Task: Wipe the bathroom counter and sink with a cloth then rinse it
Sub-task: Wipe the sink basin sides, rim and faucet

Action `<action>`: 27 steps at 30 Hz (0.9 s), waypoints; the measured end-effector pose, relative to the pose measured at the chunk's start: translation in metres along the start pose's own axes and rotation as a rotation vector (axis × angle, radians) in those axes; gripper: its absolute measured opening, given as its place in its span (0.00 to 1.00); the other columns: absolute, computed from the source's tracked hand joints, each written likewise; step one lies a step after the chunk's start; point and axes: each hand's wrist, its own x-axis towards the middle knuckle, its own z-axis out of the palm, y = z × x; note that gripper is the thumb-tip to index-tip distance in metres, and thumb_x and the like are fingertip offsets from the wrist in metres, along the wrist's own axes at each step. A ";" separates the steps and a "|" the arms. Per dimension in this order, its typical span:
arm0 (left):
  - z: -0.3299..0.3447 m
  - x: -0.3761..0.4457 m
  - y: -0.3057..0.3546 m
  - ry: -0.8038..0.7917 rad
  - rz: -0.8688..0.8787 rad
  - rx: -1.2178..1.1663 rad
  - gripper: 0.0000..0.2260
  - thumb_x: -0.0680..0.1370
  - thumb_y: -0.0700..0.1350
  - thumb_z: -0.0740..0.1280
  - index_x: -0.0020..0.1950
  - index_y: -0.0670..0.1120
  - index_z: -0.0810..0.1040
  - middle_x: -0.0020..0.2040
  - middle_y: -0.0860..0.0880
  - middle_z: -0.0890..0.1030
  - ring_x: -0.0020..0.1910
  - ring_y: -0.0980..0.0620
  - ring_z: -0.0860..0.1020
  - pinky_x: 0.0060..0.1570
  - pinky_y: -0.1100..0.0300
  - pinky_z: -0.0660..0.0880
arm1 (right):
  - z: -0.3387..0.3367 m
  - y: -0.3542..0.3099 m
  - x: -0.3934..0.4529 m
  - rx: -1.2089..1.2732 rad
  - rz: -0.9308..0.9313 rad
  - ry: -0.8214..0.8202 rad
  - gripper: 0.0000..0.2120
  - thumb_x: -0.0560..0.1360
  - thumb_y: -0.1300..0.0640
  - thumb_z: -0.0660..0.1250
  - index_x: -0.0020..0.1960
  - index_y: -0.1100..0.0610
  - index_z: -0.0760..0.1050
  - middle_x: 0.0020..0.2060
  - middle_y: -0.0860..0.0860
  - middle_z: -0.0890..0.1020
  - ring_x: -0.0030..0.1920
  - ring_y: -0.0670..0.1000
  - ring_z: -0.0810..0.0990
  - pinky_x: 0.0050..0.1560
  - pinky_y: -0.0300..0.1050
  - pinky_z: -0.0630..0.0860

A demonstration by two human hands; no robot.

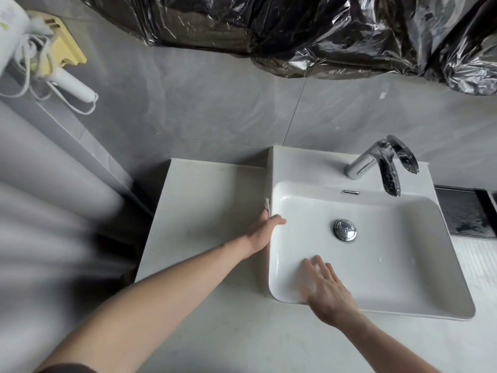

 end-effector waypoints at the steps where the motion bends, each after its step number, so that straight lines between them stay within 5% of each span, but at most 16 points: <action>1: 0.000 0.007 0.011 0.041 0.013 0.005 0.32 0.64 0.61 0.66 0.63 0.44 0.74 0.63 0.49 0.77 0.66 0.47 0.73 0.66 0.54 0.66 | 0.000 0.000 0.000 0.002 0.005 0.000 0.31 0.79 0.47 0.58 0.80 0.44 0.52 0.78 0.42 0.52 0.77 0.49 0.55 0.70 0.50 0.67; 6: -0.004 0.060 0.060 0.041 0.027 -0.034 0.28 0.66 0.56 0.66 0.63 0.45 0.74 0.59 0.49 0.78 0.58 0.51 0.75 0.55 0.59 0.67 | 0.000 0.000 0.000 0.013 0.018 0.006 0.31 0.79 0.47 0.58 0.80 0.43 0.52 0.79 0.41 0.52 0.79 0.49 0.53 0.71 0.50 0.66; 13: -0.002 0.057 0.055 0.069 -0.101 -0.005 0.40 0.63 0.64 0.63 0.70 0.44 0.71 0.65 0.48 0.72 0.64 0.51 0.70 0.59 0.57 0.61 | 0.003 0.000 0.000 0.028 0.040 -0.004 0.32 0.79 0.47 0.58 0.80 0.42 0.52 0.79 0.40 0.51 0.80 0.49 0.52 0.72 0.50 0.65; 19: 0.010 -0.022 -0.007 0.004 -0.138 -0.066 0.26 0.66 0.62 0.65 0.57 0.48 0.79 0.59 0.50 0.81 0.60 0.49 0.77 0.61 0.55 0.68 | 0.009 0.004 0.001 0.013 0.006 0.022 0.29 0.77 0.47 0.57 0.77 0.43 0.57 0.74 0.39 0.57 0.73 0.47 0.61 0.62 0.51 0.74; 22: 0.019 -0.057 -0.038 0.057 -0.123 -0.084 0.27 0.63 0.63 0.67 0.53 0.45 0.80 0.54 0.46 0.84 0.56 0.47 0.80 0.64 0.50 0.72 | 0.010 0.004 -0.002 0.014 0.013 0.023 0.27 0.78 0.48 0.56 0.77 0.42 0.58 0.74 0.38 0.58 0.73 0.46 0.62 0.62 0.53 0.74; 27: 0.032 -0.114 -0.063 -0.005 -0.230 -0.069 0.18 0.66 0.58 0.66 0.45 0.45 0.70 0.31 0.45 0.72 0.34 0.46 0.74 0.38 0.56 0.70 | 0.013 0.000 -0.012 0.010 0.048 0.013 0.25 0.82 0.49 0.50 0.78 0.41 0.60 0.79 0.39 0.58 0.78 0.47 0.60 0.72 0.54 0.66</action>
